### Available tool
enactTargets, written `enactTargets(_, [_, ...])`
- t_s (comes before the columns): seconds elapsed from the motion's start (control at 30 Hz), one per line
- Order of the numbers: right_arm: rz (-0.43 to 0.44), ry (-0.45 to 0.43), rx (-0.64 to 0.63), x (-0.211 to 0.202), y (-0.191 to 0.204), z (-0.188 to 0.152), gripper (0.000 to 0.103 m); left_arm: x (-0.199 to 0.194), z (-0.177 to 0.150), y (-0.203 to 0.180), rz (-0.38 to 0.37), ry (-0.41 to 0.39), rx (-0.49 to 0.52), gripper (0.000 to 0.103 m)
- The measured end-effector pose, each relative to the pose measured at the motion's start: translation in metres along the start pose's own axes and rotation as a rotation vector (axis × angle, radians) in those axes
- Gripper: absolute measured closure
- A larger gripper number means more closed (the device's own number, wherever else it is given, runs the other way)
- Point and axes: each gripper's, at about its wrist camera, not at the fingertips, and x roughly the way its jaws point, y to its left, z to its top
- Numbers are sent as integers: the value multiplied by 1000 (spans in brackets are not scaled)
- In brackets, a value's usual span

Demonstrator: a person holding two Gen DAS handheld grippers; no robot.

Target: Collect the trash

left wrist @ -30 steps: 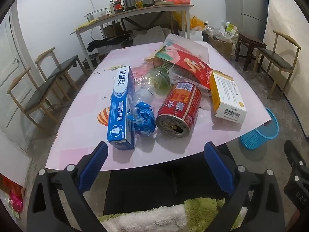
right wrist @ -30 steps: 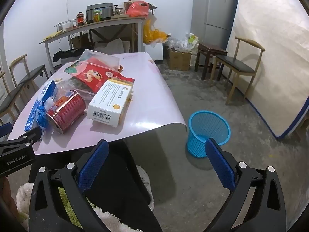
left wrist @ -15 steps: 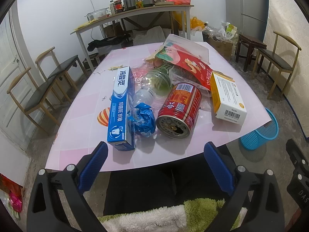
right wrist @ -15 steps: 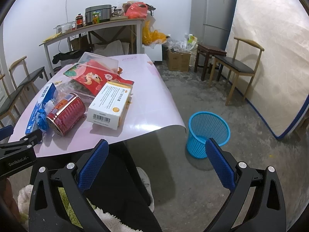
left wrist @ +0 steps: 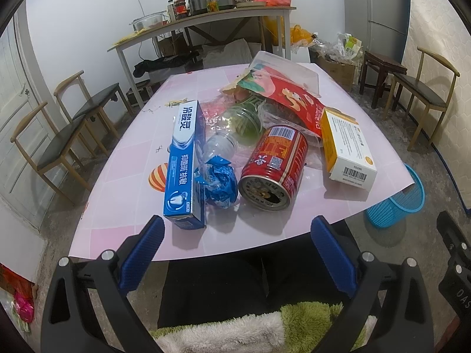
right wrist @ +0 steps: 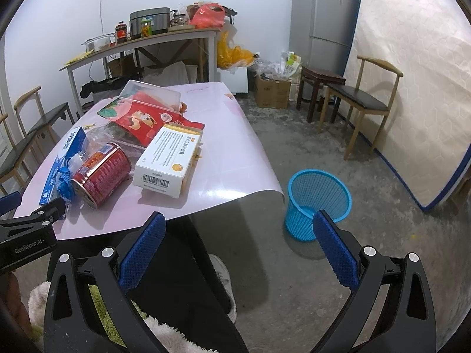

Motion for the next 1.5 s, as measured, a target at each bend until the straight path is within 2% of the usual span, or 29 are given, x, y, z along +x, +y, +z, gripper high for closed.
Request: enactTargets(1.5, [3, 13, 18, 0, 8, 1, 7, 10, -7, 5, -20, 17, -8, 6])
